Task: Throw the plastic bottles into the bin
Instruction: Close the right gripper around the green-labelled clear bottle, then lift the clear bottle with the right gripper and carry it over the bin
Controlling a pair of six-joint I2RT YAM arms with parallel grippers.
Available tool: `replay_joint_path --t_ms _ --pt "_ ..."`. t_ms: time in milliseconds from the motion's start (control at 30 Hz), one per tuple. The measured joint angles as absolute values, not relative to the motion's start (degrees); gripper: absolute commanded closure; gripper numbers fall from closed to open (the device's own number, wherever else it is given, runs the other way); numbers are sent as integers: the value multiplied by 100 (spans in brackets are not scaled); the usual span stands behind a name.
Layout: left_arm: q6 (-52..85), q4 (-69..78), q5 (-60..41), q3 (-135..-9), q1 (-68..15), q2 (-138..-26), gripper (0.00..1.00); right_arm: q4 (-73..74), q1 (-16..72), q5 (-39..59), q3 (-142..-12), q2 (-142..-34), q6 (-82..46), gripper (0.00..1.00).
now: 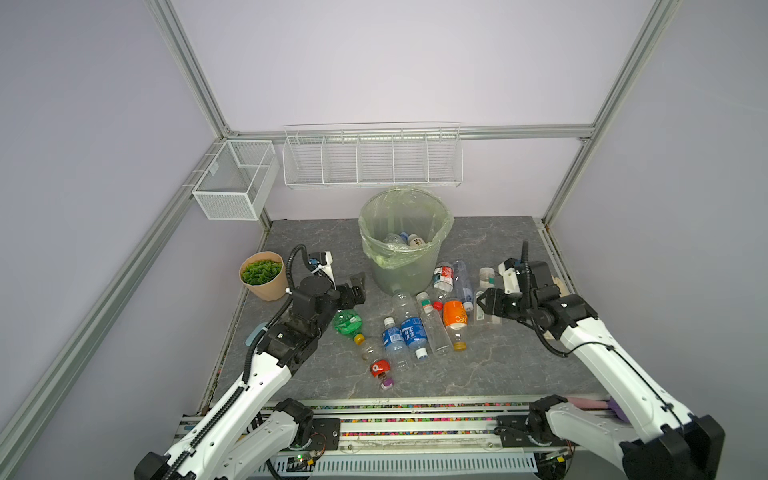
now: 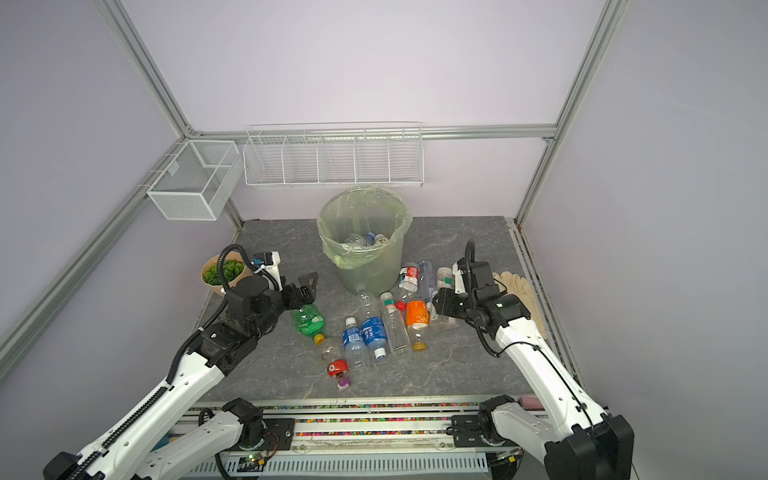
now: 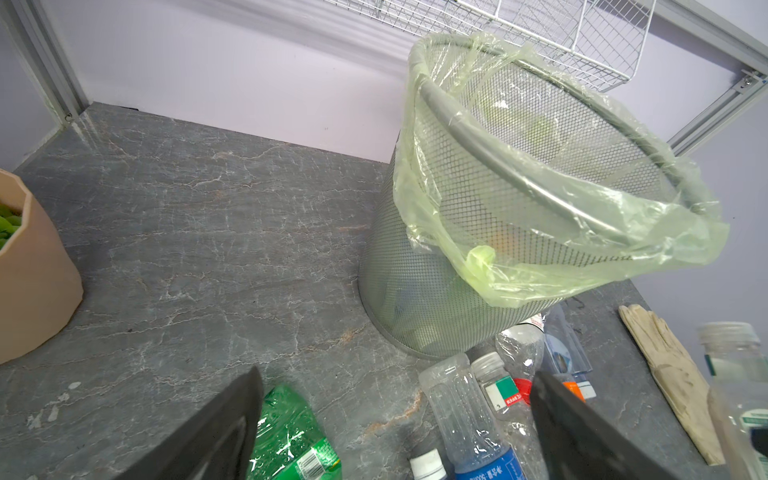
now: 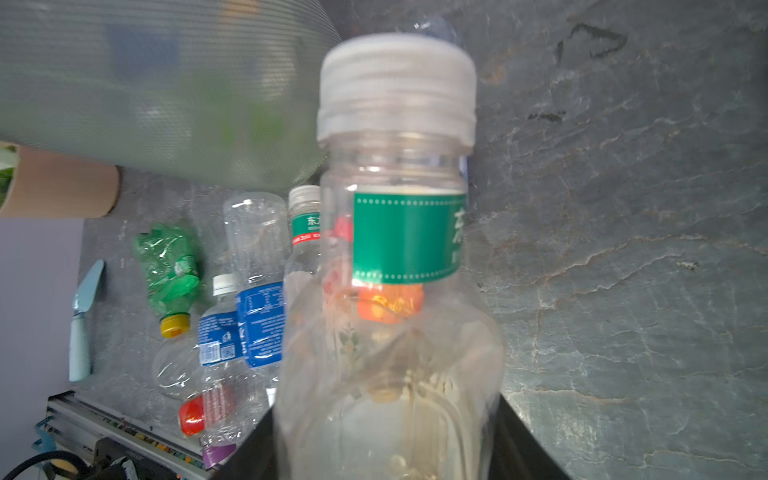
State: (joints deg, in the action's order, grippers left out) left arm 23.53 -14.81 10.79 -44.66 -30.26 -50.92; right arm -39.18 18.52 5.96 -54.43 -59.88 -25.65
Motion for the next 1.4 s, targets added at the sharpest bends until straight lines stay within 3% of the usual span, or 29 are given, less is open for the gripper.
replay_joint_path --t_ms 367,1400 --pt "2473 -1490 978 -4462 -2982 -5199 1 -3924 1852 589 -5863 -5266 -2281 94" --pt "2827 -1662 779 -3951 -2961 -5024 1 -3498 2440 1164 -8283 -6938 -2095 93"
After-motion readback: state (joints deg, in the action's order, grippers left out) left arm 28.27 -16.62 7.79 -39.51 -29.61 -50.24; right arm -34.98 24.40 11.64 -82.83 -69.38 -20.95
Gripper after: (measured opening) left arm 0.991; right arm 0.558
